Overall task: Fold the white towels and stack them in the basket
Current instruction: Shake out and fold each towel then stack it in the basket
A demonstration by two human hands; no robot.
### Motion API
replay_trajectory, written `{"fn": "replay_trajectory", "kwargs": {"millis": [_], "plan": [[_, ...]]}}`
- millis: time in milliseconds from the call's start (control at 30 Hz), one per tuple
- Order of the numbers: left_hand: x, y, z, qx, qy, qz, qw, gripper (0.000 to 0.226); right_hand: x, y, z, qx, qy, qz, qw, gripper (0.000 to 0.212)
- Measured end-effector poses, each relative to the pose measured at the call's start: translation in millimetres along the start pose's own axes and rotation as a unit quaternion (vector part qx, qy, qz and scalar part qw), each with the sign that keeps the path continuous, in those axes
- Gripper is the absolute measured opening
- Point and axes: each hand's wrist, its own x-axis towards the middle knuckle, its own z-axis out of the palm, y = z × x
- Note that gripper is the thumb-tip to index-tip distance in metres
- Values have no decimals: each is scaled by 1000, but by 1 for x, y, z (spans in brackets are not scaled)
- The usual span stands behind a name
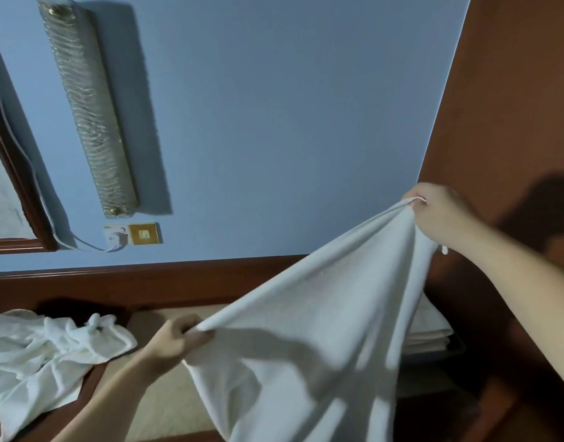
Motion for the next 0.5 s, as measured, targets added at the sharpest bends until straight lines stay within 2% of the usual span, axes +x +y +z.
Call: {"fn": "replay_trajectory", "kwargs": {"millis": [100, 200, 267, 333, 400, 433, 500], "plan": [[3, 37, -24, -97, -24, 21, 995, 38, -1, 2, 9, -12, -13, 14, 1000, 31], [10, 91, -39, -13, 51, 98, 994, 6, -9, -14, 27, 24, -69, 2, 997, 32], [16, 133, -37, 37, 104, 159, 981, 26, -24, -40, 38, 42, -137, -54, 988, 38], [17, 173, -27, 68, 125, 232, 962, 24, -39, -69, 50, 70, -203, -108, 971, 50], [13, 205, -15, 78, 109, 310, 941, 22, -49, -97, 61, 113, -237, -147, 953, 61], [11, 216, -10, 76, 97, 337, 933, 23, -50, -107, 67, 128, -247, -161, 947, 58], [7, 228, -4, 66, 92, 371, 922, 25, -46, -122, 71, 138, -265, -166, 940, 23]]}}
